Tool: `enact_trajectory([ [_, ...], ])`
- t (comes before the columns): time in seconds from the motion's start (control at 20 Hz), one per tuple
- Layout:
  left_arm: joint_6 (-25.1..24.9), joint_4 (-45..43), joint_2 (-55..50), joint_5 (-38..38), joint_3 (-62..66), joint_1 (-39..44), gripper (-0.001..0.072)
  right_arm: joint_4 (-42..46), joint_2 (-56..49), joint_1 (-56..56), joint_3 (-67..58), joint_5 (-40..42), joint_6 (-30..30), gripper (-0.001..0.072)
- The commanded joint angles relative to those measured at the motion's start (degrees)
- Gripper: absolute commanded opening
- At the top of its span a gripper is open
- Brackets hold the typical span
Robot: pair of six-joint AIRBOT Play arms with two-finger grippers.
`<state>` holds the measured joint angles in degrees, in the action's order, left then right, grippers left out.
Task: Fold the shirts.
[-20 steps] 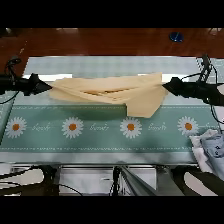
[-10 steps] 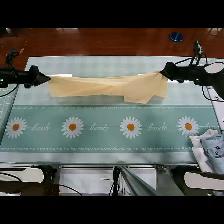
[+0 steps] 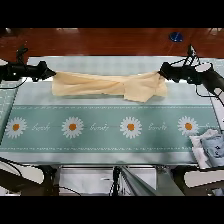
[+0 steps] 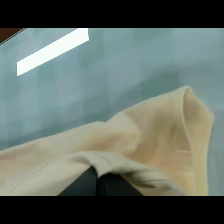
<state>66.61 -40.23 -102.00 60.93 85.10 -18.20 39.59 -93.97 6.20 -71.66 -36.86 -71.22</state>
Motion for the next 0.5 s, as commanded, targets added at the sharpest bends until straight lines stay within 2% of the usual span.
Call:
enact_trajectory([
  [0.0,-0.15,0.02,-2.86,-2.45,0.70,0.37,0.0050,-0.11,-2.12,-0.63,-0.17,1.62,0.44,0.0032],
  [0.05,-0.15,0.02,-3.26,-2.49,0.70,0.61,0.0088,0.24,-2.16,-1.05,-0.17,2.45,0.87,0.0033],
  [0.1,-0.87,0.07,-3.58,-2.51,0.72,0.87,0.0227,0.42,-2.16,-1.53,-0.17,3.43,1.11,0.0034],
  [0.15,-1.68,0.13,-3.72,-2.58,0.72,1.18,0.0440,0.31,-2.16,-1.84,-0.17,4.15,1.31,0.0046],
  [0.2,-1.66,0.22,-3.65,-3.06,0.76,1.36,0.0531,-0.33,-2.10,-2.01,-0.20,4.37,1.55,0.0147],
  [0.35,-3.37,0.17,-2.64,-2.34,5.05,-0.24,0.0542,-0.22,0.70,-0.87,-0.63,0.59,4.09,0.0406],
  [0.45,-3.54,0.17,-1.20,-0.96,9.16,-2.56,0.0542,7.98,4.35,1.16,-1.84,-3.74,3.85,0.0475],
])
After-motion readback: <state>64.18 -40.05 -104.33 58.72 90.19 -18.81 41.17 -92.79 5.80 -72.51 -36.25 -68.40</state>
